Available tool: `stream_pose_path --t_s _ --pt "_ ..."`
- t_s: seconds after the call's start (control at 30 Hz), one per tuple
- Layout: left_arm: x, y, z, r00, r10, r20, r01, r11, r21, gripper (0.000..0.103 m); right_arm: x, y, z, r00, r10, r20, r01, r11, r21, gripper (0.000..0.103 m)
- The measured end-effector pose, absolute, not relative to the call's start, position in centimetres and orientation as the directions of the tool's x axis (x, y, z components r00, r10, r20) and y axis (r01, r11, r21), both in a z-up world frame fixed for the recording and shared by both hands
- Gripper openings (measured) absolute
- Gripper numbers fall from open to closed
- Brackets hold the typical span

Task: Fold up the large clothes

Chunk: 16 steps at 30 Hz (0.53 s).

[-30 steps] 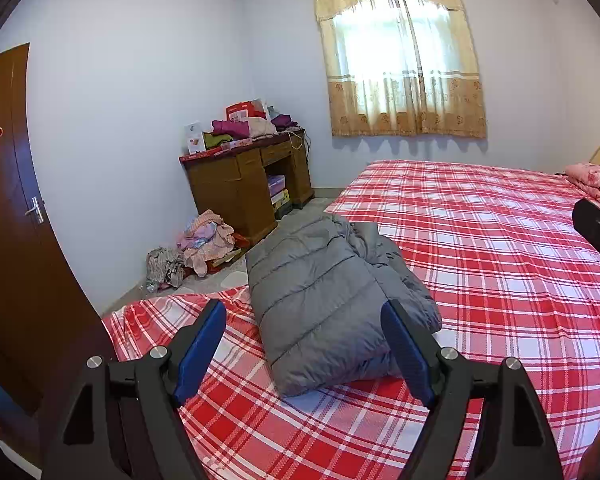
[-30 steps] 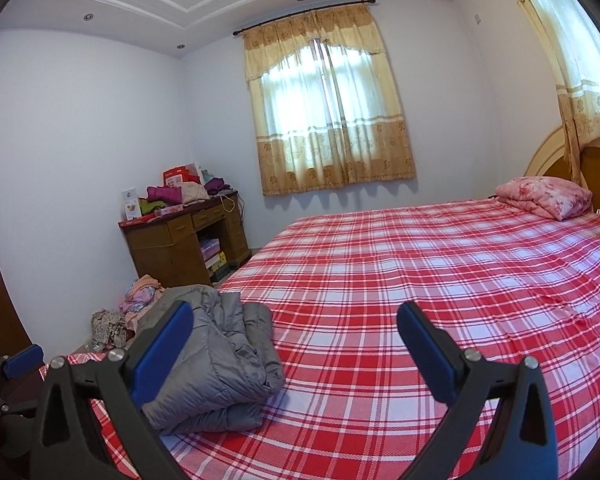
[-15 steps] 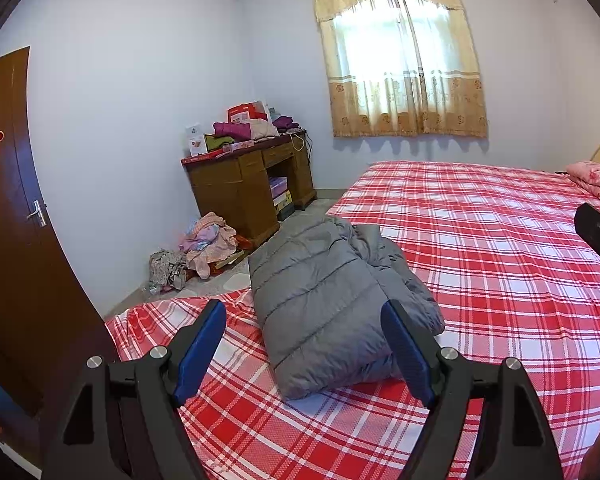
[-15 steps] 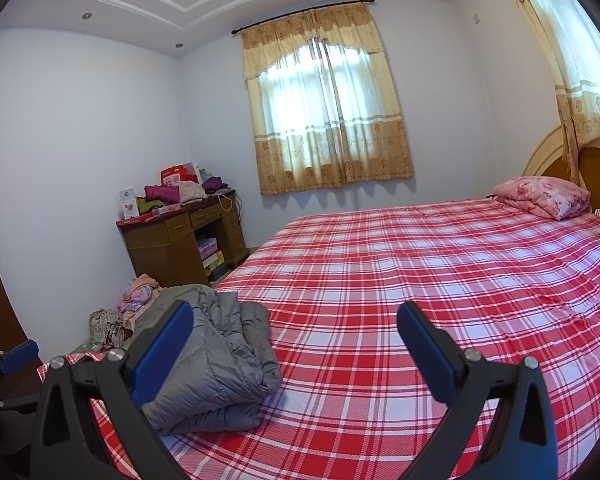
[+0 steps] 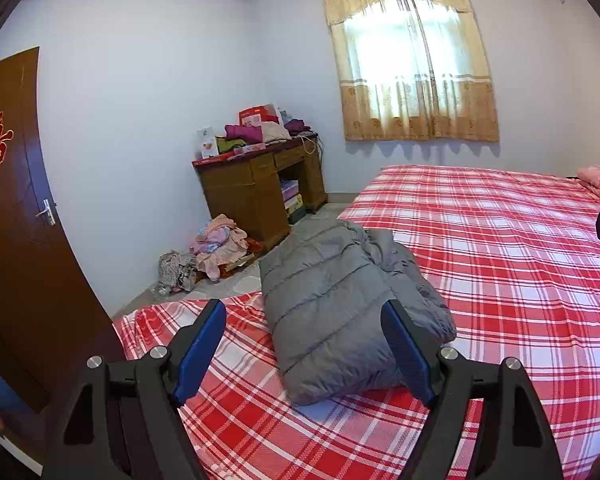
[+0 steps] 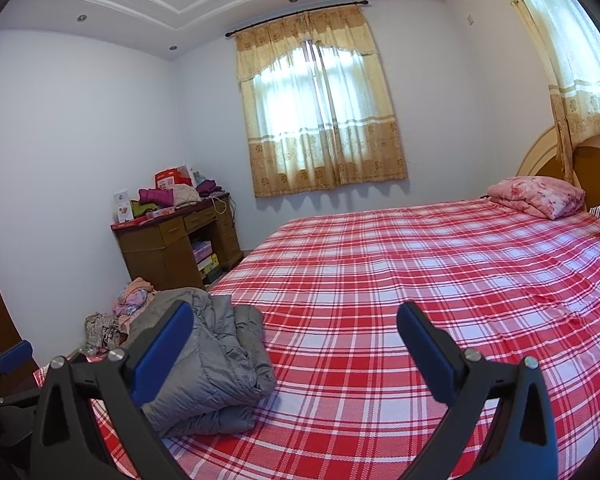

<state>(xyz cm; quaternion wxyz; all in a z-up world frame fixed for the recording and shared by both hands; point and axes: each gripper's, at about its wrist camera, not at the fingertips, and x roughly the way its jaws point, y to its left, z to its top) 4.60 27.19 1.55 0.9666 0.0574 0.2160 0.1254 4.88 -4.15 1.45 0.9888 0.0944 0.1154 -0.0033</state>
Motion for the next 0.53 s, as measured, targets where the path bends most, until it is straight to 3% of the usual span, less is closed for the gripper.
stream_pose_path --t_s 0.2,0.53 --pt "5.2 27.8 1.5 0.88 0.198 -0.433 -0.175 0.98 0.092 0.08 4.9 -4.2 1.4 0.973 0.009 -0.232 0.035 0.982 0.185 0.103" --pt "5.9 27.4 0.9 0.864 0.261 -0.431 -0.204 0.963 0.173 0.08 5.7 -4.4 0.8 0.96 0.012 -0.28 0.045 0.979 0.198 0.103"
